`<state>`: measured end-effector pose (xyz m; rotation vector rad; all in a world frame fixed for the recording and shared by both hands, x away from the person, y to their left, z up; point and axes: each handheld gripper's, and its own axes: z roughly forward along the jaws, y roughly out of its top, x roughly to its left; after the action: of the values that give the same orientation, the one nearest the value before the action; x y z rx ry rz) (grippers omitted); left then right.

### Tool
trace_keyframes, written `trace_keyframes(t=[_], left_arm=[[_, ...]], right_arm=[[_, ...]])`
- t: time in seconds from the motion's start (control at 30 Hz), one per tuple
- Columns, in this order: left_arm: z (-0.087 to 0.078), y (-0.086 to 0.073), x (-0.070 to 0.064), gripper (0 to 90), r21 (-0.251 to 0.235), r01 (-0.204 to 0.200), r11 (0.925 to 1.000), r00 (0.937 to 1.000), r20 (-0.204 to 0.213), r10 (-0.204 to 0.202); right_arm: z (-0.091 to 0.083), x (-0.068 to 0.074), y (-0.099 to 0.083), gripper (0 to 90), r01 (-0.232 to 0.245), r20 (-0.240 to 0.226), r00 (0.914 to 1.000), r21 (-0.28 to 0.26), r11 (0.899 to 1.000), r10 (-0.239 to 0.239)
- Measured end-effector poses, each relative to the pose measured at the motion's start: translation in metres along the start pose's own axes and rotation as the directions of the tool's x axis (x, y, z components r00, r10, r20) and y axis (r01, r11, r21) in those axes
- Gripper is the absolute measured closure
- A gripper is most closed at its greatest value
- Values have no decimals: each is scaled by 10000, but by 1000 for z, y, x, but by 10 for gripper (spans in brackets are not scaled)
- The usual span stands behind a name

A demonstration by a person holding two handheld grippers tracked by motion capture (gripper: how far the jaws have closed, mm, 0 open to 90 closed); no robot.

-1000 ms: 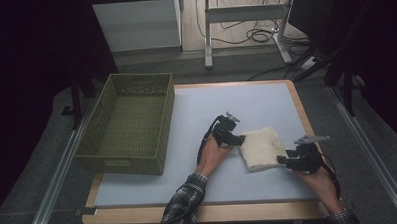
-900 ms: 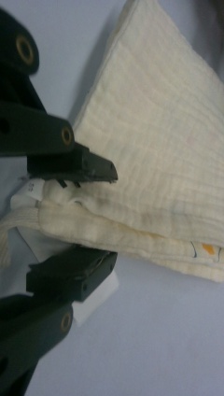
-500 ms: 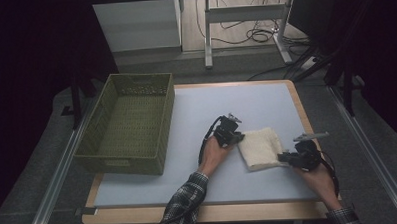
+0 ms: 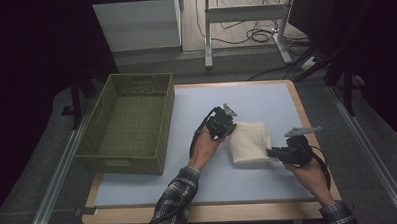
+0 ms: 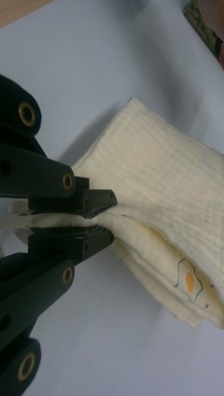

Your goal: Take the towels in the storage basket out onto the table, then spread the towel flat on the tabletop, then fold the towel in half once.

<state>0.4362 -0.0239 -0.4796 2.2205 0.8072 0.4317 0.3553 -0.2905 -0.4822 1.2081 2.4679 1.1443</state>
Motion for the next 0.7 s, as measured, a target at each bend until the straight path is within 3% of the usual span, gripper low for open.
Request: trace_keyframes(t=[0.43,0.7], left_arm=[[-23,-2,19,820,152,-109,9998,9985,-543,117],[-40,-1,31,821,135,-68,9999,9944,-1057,82]], right_arm=[[11,19,21,821,343,-346,9988,-205,9992,-350],[19,36,41,821,839,-388,9956,-328,9959,-852]])
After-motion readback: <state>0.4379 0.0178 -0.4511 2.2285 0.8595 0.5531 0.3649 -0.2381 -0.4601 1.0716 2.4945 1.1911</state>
